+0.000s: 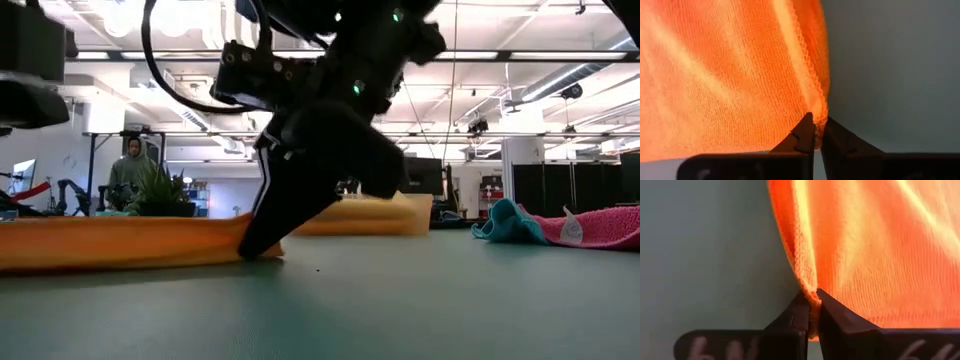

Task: Fold microfiber towels
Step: Fold the orange towel

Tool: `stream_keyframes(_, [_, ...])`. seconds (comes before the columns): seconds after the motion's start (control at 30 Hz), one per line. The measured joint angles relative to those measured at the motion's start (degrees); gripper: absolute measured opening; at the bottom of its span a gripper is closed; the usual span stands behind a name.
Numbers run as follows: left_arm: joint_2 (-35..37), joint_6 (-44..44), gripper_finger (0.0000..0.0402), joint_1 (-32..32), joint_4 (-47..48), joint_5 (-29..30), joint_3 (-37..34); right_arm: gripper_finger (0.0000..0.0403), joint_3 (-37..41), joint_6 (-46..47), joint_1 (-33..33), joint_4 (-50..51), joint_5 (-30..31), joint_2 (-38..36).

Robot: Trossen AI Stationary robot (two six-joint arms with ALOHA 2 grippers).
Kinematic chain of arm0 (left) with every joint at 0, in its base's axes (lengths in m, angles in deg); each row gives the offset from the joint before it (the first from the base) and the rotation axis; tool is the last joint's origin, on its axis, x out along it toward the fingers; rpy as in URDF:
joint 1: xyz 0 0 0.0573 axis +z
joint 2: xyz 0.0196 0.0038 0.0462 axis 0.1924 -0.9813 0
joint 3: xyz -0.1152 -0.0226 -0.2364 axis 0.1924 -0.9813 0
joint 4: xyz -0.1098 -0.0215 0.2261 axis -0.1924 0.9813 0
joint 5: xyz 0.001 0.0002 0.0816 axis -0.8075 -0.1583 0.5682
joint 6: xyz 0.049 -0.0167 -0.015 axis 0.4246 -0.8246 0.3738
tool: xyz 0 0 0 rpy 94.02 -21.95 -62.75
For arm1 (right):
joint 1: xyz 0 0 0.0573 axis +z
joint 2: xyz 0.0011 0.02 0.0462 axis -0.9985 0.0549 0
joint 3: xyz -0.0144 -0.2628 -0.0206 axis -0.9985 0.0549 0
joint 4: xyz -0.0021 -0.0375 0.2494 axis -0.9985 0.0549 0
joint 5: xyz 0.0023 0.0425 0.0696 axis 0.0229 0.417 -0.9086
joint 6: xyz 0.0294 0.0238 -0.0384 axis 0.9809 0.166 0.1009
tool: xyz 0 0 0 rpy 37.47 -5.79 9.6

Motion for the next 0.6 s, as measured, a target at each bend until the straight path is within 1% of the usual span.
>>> stream_keyframes(0.17, [2.6,0.0,0.0003,0.0,-0.4,-2.2,2.9,0.0010,-4.6,6.2,2.2,8.8,-1.1,-0.2])
stream_keyframes(0.33, [4.8,-0.1,0.0004,-0.1,-2.0,-6.9,5.9,0.0009,-9.8,14.7,5.1,15.2,-3.6,-0.2])
stream_keyframes(0.47, [5.4,-2.4,0.0004,-0.3,-4.9,-10.8,7.9,0.0009,-14.2,22.3,7.4,19.0,-3.6,-0.2])
stream_keyframes(0.57, [5.4,-3.1,0.0004,-0.6,-4.5,-12.2,9.3,0.0009,-17.1,27.2,8.5,21.0,-3.0,-0.2])
stream_keyframes(0.6, [5.4,-3.1,0.0004,-0.8,-3.9,-12.3,9.7,0.0009,-17.9,28.1,8.8,21.5,-1.9,-0.3])
